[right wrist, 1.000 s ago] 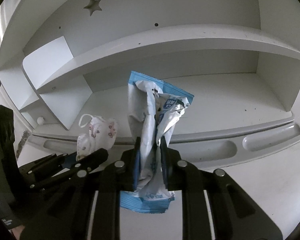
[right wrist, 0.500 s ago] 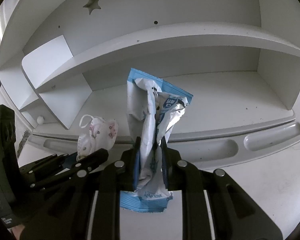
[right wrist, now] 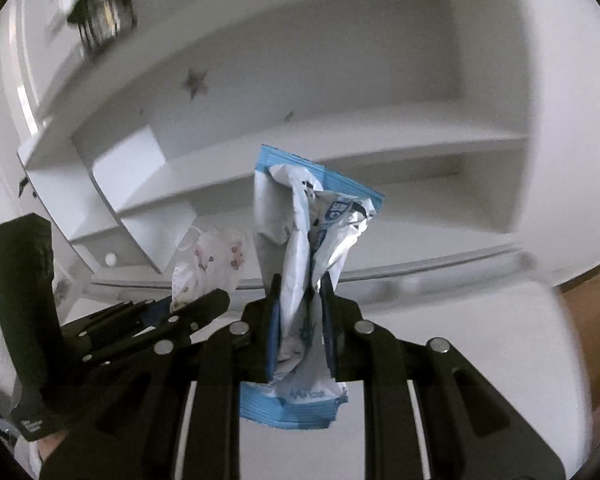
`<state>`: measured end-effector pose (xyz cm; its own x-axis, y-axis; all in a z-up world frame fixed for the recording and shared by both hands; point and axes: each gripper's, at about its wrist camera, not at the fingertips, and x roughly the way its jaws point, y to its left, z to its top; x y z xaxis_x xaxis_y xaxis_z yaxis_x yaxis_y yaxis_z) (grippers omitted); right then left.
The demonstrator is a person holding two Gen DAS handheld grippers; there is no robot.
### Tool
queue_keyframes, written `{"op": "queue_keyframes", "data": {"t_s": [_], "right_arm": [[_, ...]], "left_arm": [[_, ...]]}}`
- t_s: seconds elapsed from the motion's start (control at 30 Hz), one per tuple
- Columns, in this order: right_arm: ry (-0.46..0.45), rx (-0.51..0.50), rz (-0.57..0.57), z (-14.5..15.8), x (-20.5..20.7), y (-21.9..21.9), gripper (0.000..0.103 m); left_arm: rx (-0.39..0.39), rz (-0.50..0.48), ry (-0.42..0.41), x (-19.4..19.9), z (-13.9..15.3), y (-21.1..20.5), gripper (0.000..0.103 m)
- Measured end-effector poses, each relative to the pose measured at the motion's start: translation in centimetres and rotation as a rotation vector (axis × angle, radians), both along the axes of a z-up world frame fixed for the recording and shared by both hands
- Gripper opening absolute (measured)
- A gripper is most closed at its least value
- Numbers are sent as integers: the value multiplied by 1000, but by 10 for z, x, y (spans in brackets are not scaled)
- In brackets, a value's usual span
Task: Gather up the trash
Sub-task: 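Carry floral bag and wrapper over the black bin and open both tools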
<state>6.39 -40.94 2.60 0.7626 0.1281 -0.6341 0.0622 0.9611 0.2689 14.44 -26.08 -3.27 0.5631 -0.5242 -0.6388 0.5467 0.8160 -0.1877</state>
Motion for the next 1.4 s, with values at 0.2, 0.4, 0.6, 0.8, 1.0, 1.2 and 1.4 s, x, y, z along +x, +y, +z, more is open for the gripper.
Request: {"op": "queue_keyframes", "data": {"t_s": [0.2,0.4,0.6,0.8,1.0,1.2,1.4], "right_arm": [[-46,-2,-162,29,-125,-100,18],[-24,-23,-465,21,-294,-222,18],[118,81,-681,-51,-410,-315,18],[396,336,-752,-205,-451,-376,18],[628,486,-762,-321,-469,-382,18],[682,525,-749,-351,-461,-375,18],[670,566,-778,-359,-458,-378,22]], "left_arm": [[-7,-235,-82,-110,33,-96,24],[12,-567,-116,-262,37,-208,24],[70,-881,-15,-401,1,-293,24],[315,-951,144,-459,-117,-360,24],[599,-919,354,-456,-273,-406,23],[642,-920,442,-455,-312,-408,23],[628,-903,466,-432,-305,-411,32]]}}
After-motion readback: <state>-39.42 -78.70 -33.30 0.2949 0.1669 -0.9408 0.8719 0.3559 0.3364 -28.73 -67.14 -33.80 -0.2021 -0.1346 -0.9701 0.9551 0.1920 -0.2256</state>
